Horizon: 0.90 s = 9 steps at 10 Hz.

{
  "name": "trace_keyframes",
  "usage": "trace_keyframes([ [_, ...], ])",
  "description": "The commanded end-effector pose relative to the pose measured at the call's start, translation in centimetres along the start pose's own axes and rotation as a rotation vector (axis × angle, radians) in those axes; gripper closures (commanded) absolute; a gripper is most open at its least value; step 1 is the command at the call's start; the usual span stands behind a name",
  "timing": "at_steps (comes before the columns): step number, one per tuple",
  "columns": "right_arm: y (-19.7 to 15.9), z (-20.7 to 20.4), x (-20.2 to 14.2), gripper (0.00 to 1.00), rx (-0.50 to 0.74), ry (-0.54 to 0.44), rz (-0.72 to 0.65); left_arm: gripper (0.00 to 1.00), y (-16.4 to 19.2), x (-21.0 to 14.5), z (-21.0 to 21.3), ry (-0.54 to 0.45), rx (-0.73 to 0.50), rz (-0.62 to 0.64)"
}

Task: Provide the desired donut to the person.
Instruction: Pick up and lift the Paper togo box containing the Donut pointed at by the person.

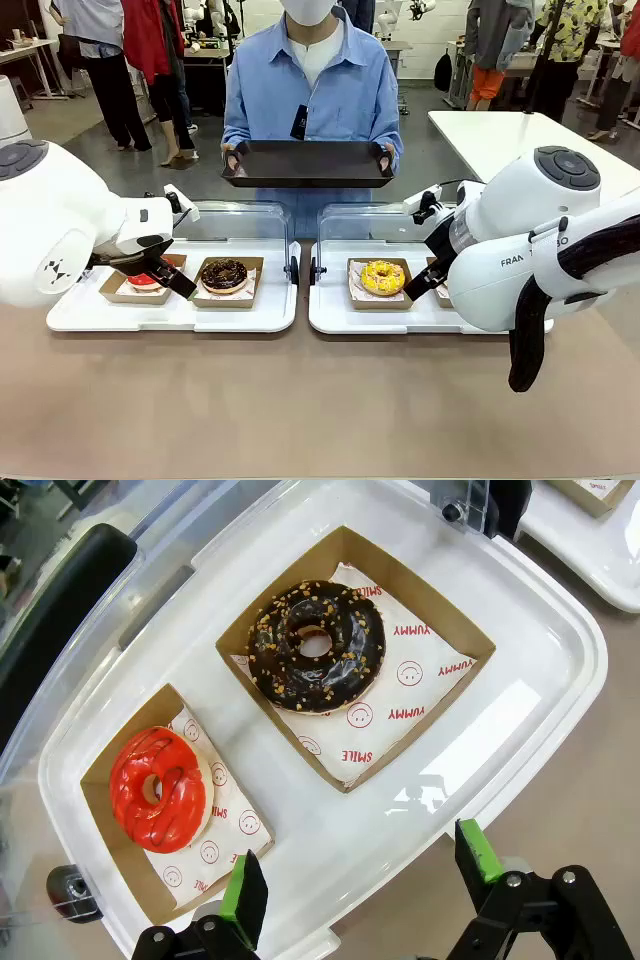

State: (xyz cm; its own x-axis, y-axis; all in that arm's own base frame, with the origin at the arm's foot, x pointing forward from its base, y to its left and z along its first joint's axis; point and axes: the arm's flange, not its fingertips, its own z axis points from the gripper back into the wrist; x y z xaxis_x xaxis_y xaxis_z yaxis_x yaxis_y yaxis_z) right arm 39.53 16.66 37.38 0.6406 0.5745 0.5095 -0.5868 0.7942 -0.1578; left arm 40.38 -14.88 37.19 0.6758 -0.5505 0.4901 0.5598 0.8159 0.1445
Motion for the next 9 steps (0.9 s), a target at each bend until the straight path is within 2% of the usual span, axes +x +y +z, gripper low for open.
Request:
trace_keyframes([
  [1,0.00,0.00,0.00,0.00,0.000,0.000,0.000,0.00,-0.01,-0.01,0.00,0.000,0.000,0.000],
  [9,0.00,0.00,0.00,0.00,0.000,0.000,0.000,0.00,-0.01,-0.01,0.00,0.000,0.000,0.000],
])
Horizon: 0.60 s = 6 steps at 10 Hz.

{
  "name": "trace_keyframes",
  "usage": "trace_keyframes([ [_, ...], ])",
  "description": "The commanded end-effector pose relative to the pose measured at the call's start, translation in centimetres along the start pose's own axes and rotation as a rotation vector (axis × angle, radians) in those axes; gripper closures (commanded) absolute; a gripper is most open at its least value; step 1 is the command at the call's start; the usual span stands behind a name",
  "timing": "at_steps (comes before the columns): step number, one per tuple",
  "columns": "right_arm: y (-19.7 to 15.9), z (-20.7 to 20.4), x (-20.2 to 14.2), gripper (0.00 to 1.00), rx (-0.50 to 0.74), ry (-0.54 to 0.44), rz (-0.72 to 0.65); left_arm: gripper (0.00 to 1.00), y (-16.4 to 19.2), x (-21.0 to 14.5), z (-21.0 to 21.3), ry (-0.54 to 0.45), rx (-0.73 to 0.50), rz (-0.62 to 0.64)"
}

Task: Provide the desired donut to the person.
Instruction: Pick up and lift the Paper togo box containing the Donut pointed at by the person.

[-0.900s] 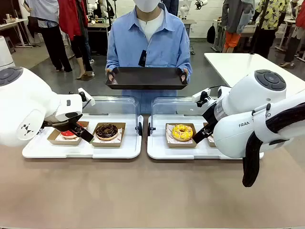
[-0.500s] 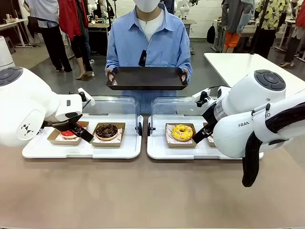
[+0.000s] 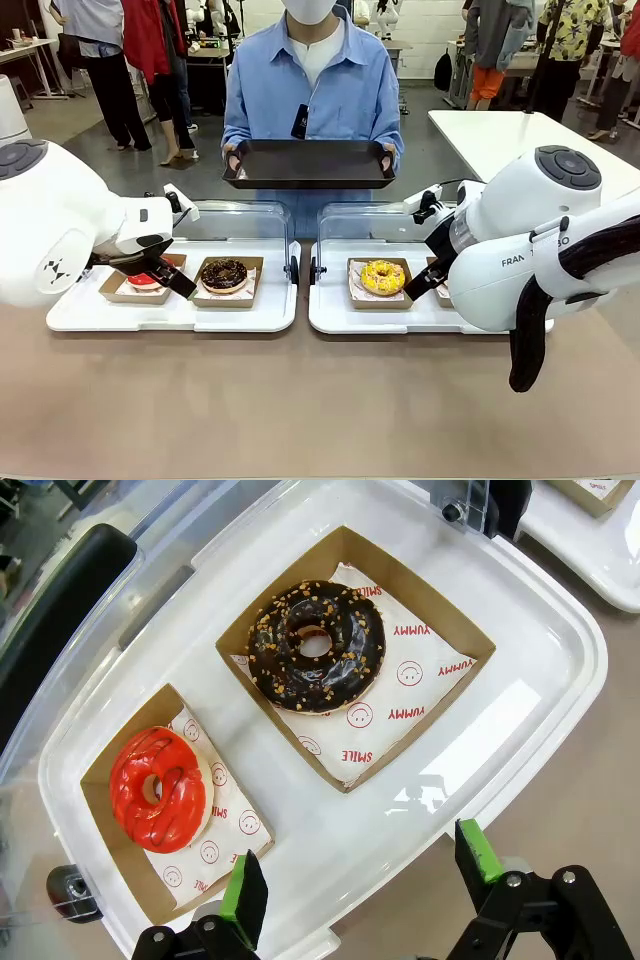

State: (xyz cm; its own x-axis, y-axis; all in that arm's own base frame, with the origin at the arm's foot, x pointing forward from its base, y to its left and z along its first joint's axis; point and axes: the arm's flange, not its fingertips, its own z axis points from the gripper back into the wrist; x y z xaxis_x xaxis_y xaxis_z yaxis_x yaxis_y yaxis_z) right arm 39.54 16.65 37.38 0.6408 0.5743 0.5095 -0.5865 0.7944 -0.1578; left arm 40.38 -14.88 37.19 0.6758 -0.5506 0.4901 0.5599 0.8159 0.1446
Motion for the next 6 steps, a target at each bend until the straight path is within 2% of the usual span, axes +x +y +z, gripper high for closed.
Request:
trace_keyframes([
  [1,0.01,0.00,0.00,0.00,0.000,0.000,0.000,0.00,-0.01,-0.01,0.00,0.000,0.000,0.000],
  [6,0.01,0.00,0.00,0.00,0.000,0.000,0.000,0.00,-0.01,-0.01,0.00,0.000,0.000,0.000],
])
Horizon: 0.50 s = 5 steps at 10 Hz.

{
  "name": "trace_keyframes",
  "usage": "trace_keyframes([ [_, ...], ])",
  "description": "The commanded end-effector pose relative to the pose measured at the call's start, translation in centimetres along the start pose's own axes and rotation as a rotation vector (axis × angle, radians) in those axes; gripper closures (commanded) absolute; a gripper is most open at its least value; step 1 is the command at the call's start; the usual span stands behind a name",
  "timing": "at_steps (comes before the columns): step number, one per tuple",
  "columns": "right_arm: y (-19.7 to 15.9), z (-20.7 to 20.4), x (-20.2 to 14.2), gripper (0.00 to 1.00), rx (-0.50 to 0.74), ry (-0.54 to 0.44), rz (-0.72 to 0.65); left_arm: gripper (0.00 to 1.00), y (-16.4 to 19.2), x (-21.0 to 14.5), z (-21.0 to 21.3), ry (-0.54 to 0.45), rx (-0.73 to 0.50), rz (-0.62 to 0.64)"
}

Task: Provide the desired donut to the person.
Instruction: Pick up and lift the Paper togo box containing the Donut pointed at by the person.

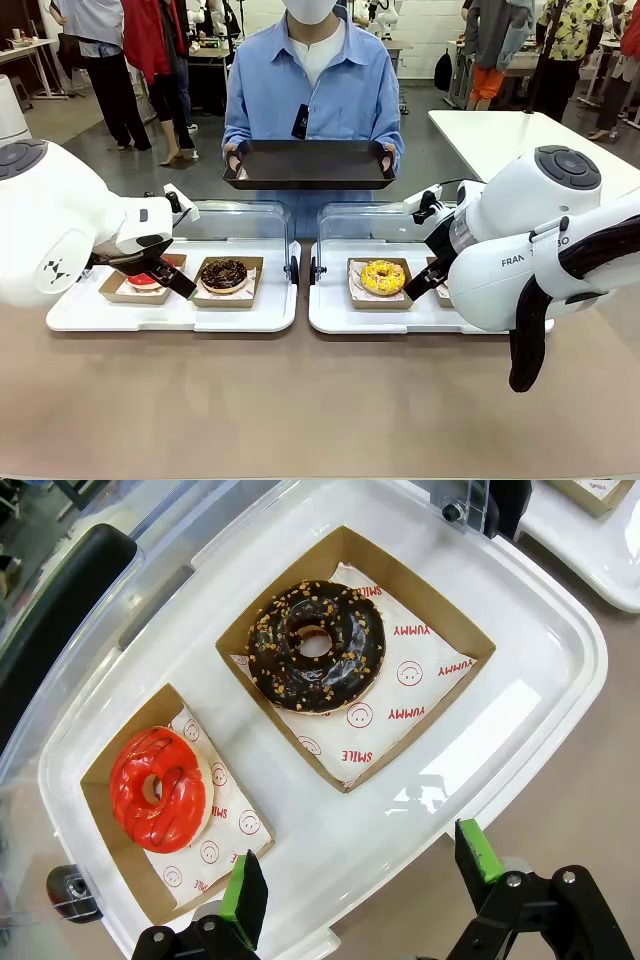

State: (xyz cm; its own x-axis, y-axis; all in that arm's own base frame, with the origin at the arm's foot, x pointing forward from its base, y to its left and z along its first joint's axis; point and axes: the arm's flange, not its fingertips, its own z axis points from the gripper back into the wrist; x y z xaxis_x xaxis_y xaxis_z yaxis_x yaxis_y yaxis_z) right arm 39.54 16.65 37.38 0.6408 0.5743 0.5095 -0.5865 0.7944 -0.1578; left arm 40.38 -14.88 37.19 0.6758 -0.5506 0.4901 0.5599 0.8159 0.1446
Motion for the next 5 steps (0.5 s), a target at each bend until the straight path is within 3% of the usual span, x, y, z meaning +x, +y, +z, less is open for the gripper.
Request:
trace_keyframes([
  [1,0.0,0.0,0.0,0.00,0.000,0.000,0.000,0.00,0.0,0.0,0.0,0.000,0.000,0.000],
  [5,-1.5,11.4,2.2,0.00,-0.049,0.045,-0.052,0.00,1.8,4.2,10.0,0.086,0.139,-0.026],
])
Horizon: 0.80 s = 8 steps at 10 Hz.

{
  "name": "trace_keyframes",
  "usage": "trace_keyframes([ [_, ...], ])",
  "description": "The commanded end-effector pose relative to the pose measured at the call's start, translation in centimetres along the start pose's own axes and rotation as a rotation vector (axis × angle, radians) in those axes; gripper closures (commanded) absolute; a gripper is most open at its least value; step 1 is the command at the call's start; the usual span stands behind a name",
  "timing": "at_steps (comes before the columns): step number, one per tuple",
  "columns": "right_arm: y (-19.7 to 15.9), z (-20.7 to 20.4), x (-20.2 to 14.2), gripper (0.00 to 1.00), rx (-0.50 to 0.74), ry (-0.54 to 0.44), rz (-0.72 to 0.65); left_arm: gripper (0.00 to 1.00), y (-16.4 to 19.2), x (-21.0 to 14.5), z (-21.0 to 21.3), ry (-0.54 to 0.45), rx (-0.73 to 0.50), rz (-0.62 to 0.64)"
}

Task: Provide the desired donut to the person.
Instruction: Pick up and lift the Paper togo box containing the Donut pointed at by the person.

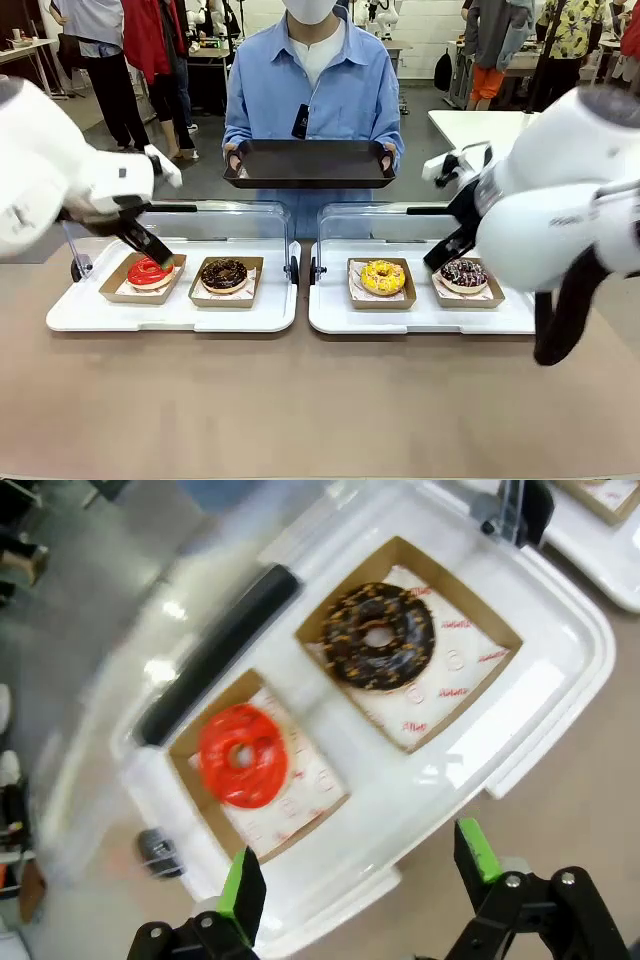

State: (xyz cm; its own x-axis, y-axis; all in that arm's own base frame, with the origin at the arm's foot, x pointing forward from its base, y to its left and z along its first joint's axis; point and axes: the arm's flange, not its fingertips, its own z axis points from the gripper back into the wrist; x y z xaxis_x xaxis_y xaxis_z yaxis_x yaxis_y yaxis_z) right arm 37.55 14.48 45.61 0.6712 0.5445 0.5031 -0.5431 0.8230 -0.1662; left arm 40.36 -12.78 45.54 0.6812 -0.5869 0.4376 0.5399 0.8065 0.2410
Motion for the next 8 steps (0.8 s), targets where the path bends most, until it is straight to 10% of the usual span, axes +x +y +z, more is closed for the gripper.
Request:
trace_keyframes([
  [1,0.0,7.2,1.1,0.00,-0.012,0.038,-0.016,0.00,-0.1,2.6,5.6,0.044,0.039,0.000],
  [5,0.2,14.5,2.0,0.00,-0.168,0.089,-0.056,0.00,2.0,4.2,11.8,0.018,0.065,0.040],
  [8,0.3,14.7,1.5,0.00,-0.018,0.032,-0.018,0.00,2.0,4.3,11.4,0.017,0.048,0.004],
])
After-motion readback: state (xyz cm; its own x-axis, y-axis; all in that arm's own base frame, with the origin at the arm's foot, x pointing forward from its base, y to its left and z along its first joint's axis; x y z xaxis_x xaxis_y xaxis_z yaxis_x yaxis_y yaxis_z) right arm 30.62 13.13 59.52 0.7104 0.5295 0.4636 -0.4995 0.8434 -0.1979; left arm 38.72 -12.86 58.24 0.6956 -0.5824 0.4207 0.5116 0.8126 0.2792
